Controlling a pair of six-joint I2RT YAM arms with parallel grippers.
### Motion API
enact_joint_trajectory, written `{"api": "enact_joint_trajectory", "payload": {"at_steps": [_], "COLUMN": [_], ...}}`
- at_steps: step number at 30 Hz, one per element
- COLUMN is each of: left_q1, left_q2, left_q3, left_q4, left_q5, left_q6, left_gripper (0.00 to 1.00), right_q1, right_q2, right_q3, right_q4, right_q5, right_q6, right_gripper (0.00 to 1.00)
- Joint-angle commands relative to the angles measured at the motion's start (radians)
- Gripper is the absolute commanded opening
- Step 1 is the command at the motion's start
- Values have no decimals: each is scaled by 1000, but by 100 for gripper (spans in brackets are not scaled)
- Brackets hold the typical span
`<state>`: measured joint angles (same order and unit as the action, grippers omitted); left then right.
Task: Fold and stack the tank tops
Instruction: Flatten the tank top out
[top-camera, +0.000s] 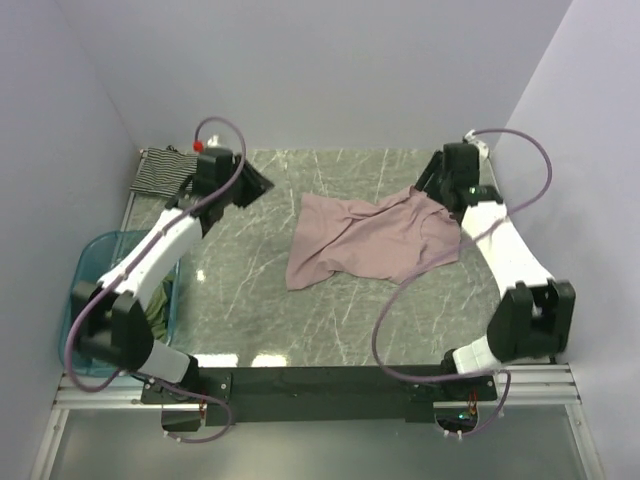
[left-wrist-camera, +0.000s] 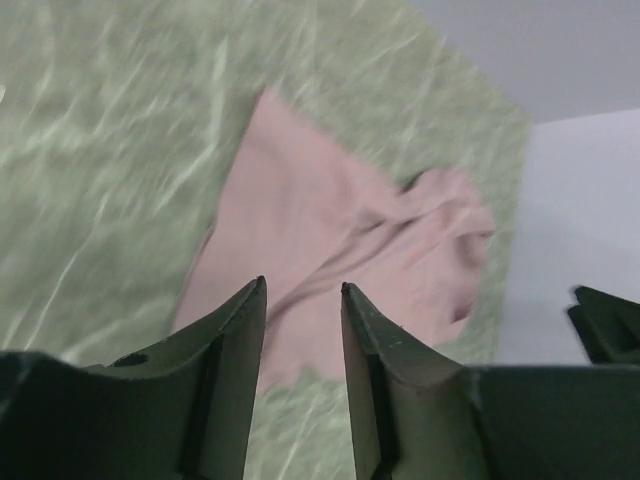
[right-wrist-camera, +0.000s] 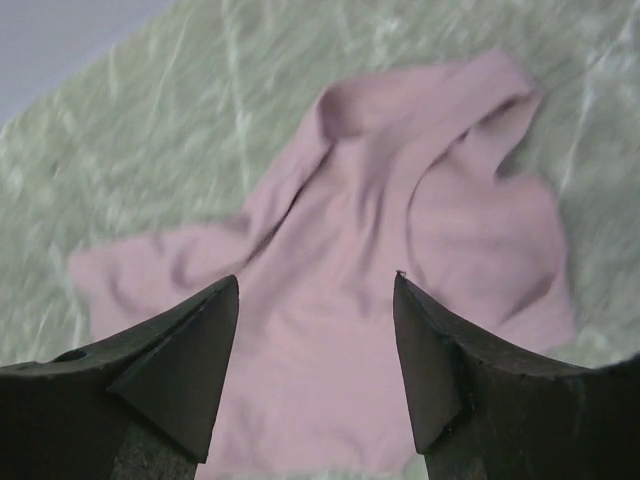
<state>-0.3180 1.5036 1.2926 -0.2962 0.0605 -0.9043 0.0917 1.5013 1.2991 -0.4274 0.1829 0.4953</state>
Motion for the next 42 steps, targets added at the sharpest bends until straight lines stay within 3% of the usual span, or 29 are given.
{"api": "enact_joint_trajectory", "payload": {"at_steps": [1,5,9,13,23,34,35,39,41,42], "left_q1": [-55,-116,-205,-268,-300,-311,-311,-309,-303,-297], "left_q2": [-58,-92,-79,-78,-126,-3,4,40,40,30], "left_q3": [-211,-386,-441,-463,-569,-526,-517,-469,-426,-412], "left_q4": [2,52,75,48,28,95,101,77,60,40], "left_q5": [-102,-9,48,15,-59,-57,-85,-126,-154,-163], "left_q6": [-53,5,39,4,-111,-96,-93,-74,-50,-41], "left_gripper": [41,40,42,44,47,45,43,23,15,4], "right_q1": [80,155,197,226,241,241,241,241,240,238], "right_q2": [-133,-297,-406,-443,-360,-218,-208,-193,-213,-225], "right_q3": [-211,-426,-601,-694,-778,-727,-724,-695,-678,-652], "right_q4": [76,101,116,110,226,285,282,257,231,213], "right_q5": [23,23,0,0,-46,-23,-22,-13,6,18], "right_q6": [58,120,187,230,275,269,266,256,239,232], "right_gripper": [69,62,60,59,58,54,52,17,9,4]}}
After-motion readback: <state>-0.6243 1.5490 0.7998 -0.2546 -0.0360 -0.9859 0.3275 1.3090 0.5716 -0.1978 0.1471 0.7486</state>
